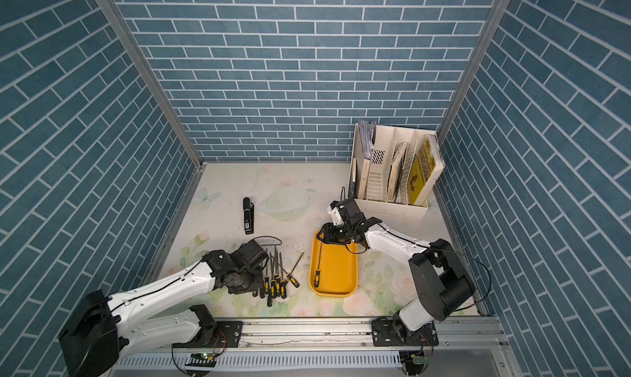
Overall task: Put the file tool into the storage box
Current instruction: Pick up the file tool from the center of the board.
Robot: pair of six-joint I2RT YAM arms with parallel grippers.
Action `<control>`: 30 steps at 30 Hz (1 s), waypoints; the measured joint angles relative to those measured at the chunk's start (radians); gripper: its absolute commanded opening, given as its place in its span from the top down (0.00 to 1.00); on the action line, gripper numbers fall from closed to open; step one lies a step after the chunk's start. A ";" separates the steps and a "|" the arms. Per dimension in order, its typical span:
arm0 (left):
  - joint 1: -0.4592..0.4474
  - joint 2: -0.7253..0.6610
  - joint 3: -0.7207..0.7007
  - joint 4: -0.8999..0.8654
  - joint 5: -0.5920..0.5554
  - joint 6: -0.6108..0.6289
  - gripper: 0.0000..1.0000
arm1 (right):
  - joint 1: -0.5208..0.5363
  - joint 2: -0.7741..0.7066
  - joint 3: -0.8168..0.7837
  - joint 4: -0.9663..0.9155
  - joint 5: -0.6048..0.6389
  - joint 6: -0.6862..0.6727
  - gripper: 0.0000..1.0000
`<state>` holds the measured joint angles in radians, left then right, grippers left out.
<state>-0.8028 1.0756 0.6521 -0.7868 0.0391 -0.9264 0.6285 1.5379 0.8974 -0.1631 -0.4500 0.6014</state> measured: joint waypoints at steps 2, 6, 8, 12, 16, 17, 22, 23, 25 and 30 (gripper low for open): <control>-0.005 -0.050 0.048 0.025 0.056 0.031 0.99 | 0.000 -0.002 0.002 0.035 -0.040 0.005 0.45; -0.026 -0.107 0.112 0.109 0.175 0.068 1.00 | 0.027 -0.023 0.006 0.117 -0.114 0.013 0.44; -0.040 -0.092 0.132 0.132 0.203 0.078 1.00 | 0.059 -0.026 0.013 0.154 -0.142 0.014 0.44; -0.067 -0.040 0.138 0.164 0.241 0.089 1.00 | 0.115 -0.026 0.018 0.210 -0.175 0.025 0.44; -0.081 -0.019 0.134 0.183 0.254 0.088 1.00 | 0.136 -0.026 0.018 0.240 -0.184 0.032 0.45; -0.084 -0.018 0.134 0.188 0.256 0.087 1.00 | 0.140 -0.026 0.018 0.247 -0.185 0.037 0.46; -0.101 -0.018 0.134 0.214 0.259 0.085 1.00 | 0.152 -0.016 0.018 0.277 -0.187 0.058 0.55; -0.103 -0.018 0.134 0.217 0.259 0.084 1.00 | 0.157 -0.009 0.018 0.283 -0.188 0.062 0.61; -0.104 -0.018 0.134 0.224 0.259 0.080 1.00 | 0.166 0.009 0.019 0.290 -0.191 0.072 0.76; -0.111 -0.005 0.117 0.223 0.247 0.078 0.28 | 0.191 0.032 0.051 0.298 -0.219 0.180 1.00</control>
<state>-0.9138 1.0706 0.7689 -0.5640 0.2859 -0.8482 0.8192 1.5703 0.9485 0.1349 -0.6693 0.7815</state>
